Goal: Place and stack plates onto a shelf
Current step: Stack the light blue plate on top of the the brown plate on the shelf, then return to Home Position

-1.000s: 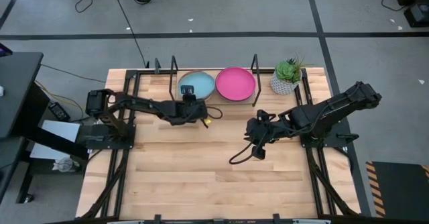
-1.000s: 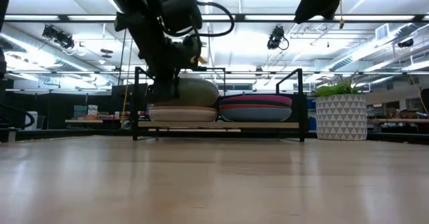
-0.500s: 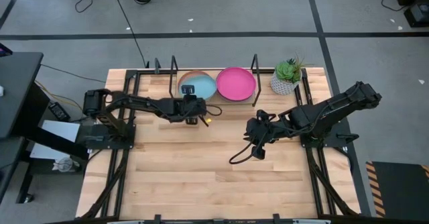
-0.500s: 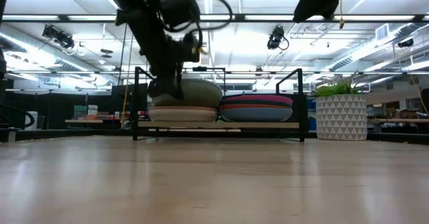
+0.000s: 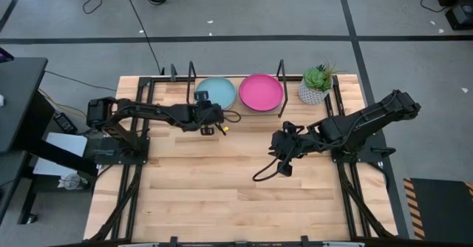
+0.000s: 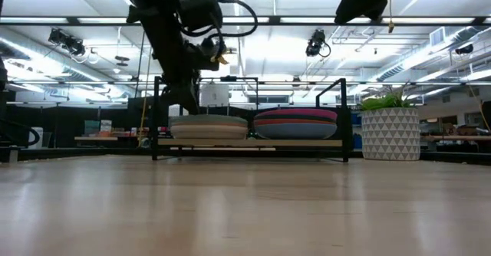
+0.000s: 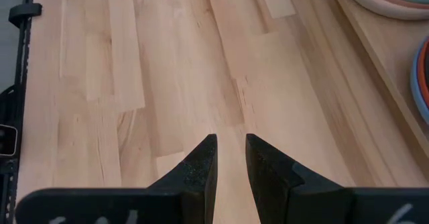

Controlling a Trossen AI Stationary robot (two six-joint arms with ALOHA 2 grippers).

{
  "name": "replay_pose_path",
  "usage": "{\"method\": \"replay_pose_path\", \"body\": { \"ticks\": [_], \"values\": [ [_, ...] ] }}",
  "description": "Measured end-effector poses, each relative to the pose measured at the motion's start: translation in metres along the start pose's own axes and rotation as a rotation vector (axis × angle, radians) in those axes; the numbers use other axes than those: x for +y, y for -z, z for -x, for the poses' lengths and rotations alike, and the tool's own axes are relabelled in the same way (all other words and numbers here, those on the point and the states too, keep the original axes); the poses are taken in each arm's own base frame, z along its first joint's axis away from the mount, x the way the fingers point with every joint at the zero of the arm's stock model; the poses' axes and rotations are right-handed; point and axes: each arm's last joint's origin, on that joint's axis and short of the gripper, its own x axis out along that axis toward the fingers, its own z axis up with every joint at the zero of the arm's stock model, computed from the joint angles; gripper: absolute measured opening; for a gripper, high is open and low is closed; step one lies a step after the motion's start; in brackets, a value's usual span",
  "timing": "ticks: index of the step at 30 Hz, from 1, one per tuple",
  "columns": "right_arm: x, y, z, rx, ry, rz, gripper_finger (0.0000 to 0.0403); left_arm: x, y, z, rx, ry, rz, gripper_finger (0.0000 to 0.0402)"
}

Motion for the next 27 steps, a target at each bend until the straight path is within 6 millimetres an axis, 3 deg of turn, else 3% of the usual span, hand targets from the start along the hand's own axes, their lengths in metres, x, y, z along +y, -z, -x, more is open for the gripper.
{"method": "replay_pose_path", "body": {
  "ticks": [8, 15, 21, 27],
  "values": [
    [0.002, 0.001, 0.001, 0.004, -0.003, 0.039, 0.0085, 0.009, -0.004, 0.021, -0.144, 0.161, 0.087, 0.0149],
    [0.005, 0.017, 0.007, -0.056, 0.061, 0.094, 0.0085, 0.022, 0.0, 0.052, -0.436, 0.361, 0.218, 0.0142],
    [-0.003, 0.048, -0.005, -0.125, -0.008, 0.076, 0.0085, 0.002, 0.04, 0.061, -0.624, 0.393, 0.261, 0.0141],
    [-0.031, 0.073, -0.002, -0.231, -0.034, 0.015, 0.0085, 0.002, 0.071, 0.079, -0.737, 0.413, 0.348, 0.0141]
  ]
}}
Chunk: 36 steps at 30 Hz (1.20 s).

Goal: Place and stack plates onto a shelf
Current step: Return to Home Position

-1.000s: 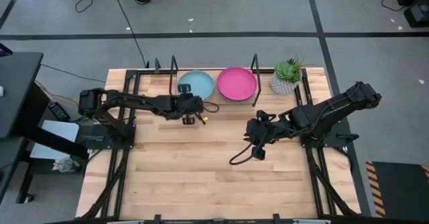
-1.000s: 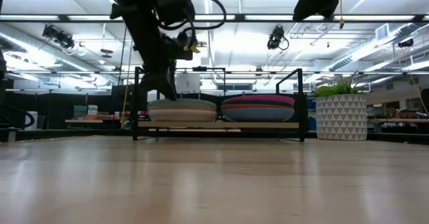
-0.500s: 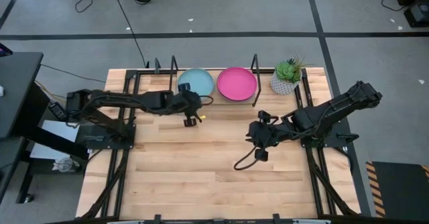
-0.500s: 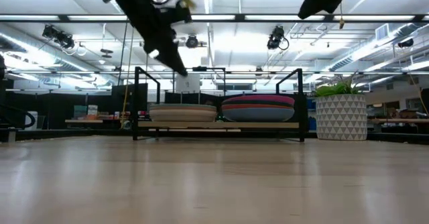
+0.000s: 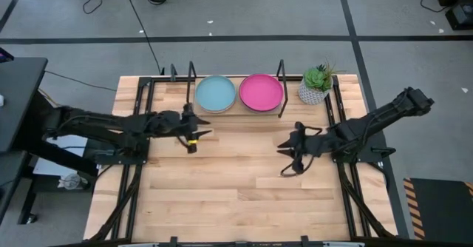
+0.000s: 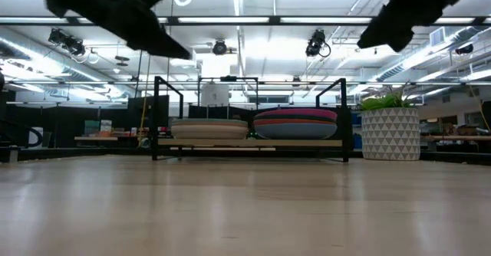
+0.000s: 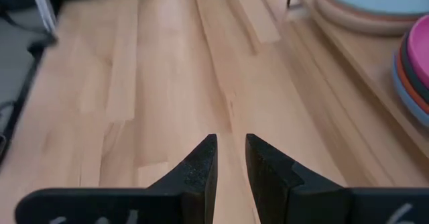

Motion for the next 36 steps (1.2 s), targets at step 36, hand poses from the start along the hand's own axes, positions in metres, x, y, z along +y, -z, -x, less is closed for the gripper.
{"method": "replay_pose_path", "body": {
  "ticks": [36],
  "values": [
    [-0.076, 0.089, 0.008, -0.63, -0.03, -0.084, 0.0069, 0.006, 0.065, 0.104, -0.486, 0.036, -0.022, 0.0141]
  ]
}}
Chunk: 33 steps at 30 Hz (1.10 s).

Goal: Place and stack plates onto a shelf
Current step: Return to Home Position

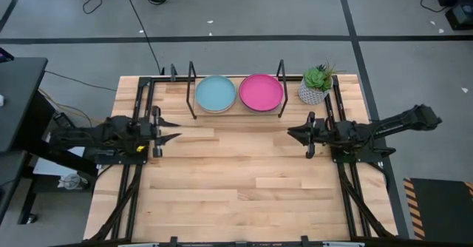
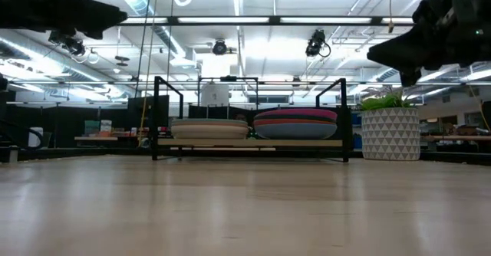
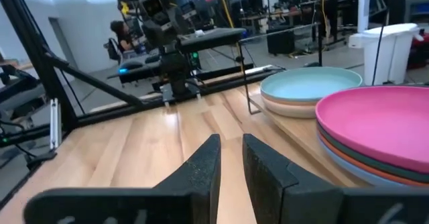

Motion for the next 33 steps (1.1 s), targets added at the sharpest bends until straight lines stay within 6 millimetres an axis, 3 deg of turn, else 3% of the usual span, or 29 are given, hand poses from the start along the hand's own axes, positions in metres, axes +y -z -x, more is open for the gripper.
{"method": "replay_pose_path", "body": {
  "ticks": [5, 14, 20, 26, 33],
  "values": [
    [-0.001, -0.001, 0.003, 0.0, 0.004, 0.003, 0.0069, 0.002, -0.002, 0.012, -0.053, -0.003, 0.038, 0.0141],
    [-0.002, -0.005, 0.003, -0.044, 0.035, -0.03, 0.0069, 0.0, -0.009, 0.012, -0.133, 0.108, 0.114, 0.0141],
    [-0.002, -0.005, 0.003, -0.044, 0.036, -0.03, 0.0069, -0.003, 0.004, 0.011, 0.009, 0.135, 0.167, 0.0141],
    [-0.002, -0.005, 0.003, -0.044, 0.036, -0.03, 0.0069, -0.003, 0.004, 0.011, 0.011, 0.135, 0.156, 0.0141],
    [-0.002, -0.005, 0.003, -0.044, 0.036, -0.03, 0.0069, -0.003, 0.004, 0.011, 0.024, 0.133, 0.367, 0.0141]
  ]
}}
